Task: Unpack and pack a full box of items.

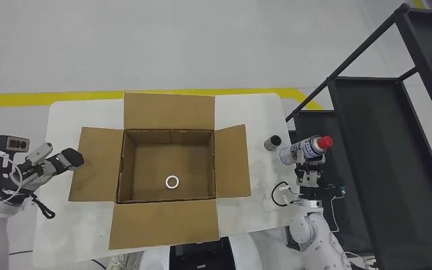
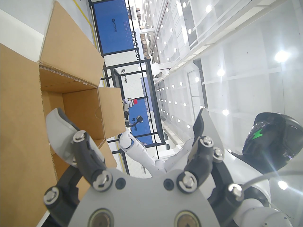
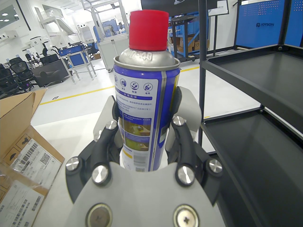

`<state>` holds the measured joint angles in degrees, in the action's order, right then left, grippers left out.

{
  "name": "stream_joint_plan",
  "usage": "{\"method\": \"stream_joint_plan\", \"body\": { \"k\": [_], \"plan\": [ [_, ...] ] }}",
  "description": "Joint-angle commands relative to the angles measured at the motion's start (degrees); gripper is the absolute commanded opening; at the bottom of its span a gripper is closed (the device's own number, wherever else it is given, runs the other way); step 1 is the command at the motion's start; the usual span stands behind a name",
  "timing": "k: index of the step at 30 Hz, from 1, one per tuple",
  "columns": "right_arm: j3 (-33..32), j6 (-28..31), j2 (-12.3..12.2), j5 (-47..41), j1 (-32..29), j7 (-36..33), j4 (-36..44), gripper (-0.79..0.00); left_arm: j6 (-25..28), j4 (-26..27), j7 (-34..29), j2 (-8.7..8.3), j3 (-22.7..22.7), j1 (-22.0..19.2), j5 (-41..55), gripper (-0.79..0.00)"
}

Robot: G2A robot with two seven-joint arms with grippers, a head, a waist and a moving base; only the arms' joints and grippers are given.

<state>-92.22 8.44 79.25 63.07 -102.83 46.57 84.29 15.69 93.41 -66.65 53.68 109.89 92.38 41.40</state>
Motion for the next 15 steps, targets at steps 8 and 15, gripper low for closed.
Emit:
{"method": "stream_joint_plan", "body": {
  "k": [8,15],
  "plan": [
    [1.24,-3.86,0.39,2.14,3.39,3.48,-7.4,-0.785,0.0,0.0,0.0,0.0,0.0,0.0,0.0,0.0],
    [4.11,-7.0,1.06,5.35,8.58,11.53,-18.8,-0.785,0.0,0.0,0.0,0.0,0.0,0.0,0.0,0.0]
  ]
}}
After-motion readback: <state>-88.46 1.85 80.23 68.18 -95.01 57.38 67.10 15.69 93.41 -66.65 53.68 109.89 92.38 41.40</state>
